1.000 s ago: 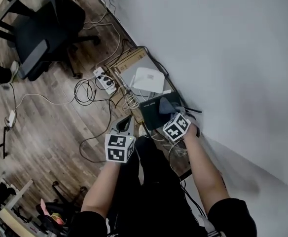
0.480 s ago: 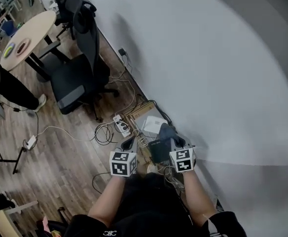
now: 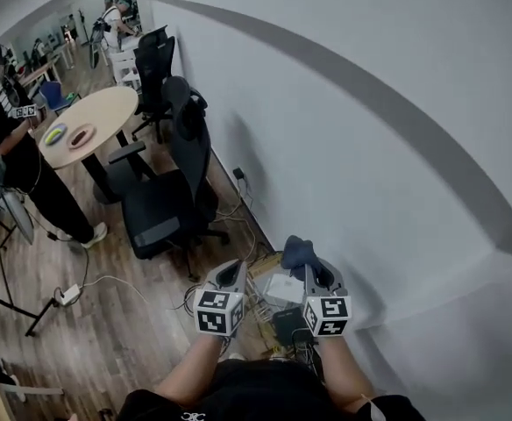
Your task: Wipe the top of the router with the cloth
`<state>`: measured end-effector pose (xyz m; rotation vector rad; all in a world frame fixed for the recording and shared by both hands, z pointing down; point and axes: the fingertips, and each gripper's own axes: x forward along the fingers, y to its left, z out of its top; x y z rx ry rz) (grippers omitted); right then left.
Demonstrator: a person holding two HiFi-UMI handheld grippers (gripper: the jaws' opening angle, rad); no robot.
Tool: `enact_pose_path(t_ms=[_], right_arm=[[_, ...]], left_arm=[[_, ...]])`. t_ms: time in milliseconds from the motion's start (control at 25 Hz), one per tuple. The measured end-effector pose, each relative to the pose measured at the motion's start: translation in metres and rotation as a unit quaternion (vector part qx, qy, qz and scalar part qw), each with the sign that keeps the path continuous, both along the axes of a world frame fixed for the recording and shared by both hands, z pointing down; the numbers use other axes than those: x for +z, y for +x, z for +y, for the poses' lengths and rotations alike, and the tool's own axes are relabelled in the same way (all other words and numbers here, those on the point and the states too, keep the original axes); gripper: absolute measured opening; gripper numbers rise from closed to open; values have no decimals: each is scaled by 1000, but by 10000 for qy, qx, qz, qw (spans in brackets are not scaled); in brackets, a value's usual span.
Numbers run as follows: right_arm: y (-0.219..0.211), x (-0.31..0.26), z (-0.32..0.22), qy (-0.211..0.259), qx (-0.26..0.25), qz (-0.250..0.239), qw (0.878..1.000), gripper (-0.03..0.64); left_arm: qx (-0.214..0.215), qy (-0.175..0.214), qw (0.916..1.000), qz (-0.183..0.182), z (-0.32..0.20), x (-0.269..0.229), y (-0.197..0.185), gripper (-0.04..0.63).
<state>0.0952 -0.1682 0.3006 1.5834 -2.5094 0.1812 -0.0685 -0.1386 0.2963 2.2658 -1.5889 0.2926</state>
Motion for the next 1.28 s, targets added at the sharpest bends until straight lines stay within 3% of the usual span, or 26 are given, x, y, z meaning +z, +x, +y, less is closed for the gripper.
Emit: enact_pose_path(t_ms=[240, 440, 1280], right_arm=[[-9, -90, -5, 960, 0, -229, 9951, 12], [-15, -109, -13, 1159, -19, -235, 9930, 12], [-34, -107, -1, 1205, -295, -334, 9917, 12]], left_arm=[[-189, 748, 9970, -77, -8, -70, -9, -6], [-307, 1157, 9927, -130, -17, -101, -14, -6], [-372, 1006, 9942, -97, -6, -84, -23, -6]])
